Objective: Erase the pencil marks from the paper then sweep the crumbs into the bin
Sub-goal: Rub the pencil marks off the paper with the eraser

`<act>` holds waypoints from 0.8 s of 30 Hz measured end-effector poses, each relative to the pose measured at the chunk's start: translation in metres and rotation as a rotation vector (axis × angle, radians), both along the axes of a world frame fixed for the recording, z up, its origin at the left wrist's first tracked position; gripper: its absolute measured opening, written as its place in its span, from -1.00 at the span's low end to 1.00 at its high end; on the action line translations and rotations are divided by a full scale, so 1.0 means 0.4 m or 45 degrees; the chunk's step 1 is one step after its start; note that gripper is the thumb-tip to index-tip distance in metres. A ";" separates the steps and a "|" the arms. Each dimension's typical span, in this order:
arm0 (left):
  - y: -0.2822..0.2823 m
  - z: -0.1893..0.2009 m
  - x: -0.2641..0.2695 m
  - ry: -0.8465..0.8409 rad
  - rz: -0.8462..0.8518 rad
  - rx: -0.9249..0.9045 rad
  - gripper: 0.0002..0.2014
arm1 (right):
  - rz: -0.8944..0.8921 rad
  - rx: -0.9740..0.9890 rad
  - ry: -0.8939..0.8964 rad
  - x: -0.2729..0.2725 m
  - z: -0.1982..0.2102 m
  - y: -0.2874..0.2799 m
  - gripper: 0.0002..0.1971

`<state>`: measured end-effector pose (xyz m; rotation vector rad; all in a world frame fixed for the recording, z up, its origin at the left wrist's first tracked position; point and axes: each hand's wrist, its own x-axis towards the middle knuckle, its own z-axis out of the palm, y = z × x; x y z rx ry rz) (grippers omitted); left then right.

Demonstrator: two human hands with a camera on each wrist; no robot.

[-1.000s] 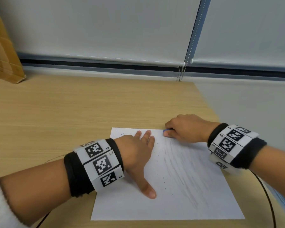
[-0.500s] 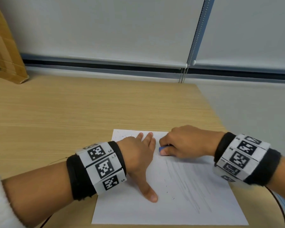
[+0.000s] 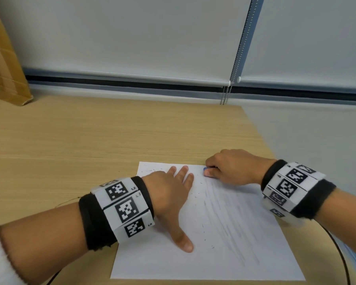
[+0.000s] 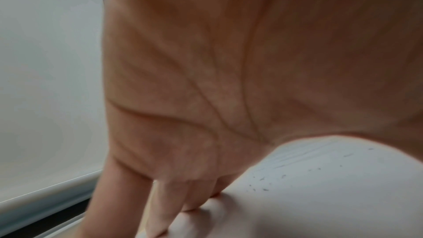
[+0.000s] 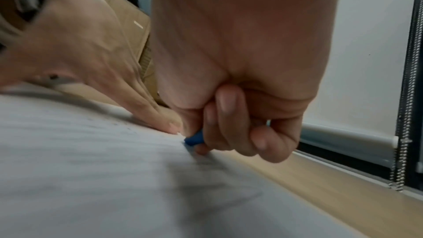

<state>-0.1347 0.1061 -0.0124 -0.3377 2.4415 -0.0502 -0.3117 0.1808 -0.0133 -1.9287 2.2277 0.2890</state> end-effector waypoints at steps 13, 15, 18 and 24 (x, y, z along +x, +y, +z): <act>0.000 0.003 0.000 -0.003 0.015 0.049 0.45 | 0.088 0.134 -0.023 0.041 0.002 0.052 -0.60; 0.002 0.004 -0.001 -0.009 0.014 0.042 0.45 | 0.093 0.147 0.007 0.045 0.013 0.045 -0.58; 0.001 0.001 -0.001 -0.008 0.015 0.031 0.46 | -0.008 0.014 0.040 0.043 0.008 0.028 -0.61; -0.001 -0.001 -0.002 0.007 0.006 0.023 0.46 | 0.122 0.208 -0.052 0.092 0.013 0.088 -0.65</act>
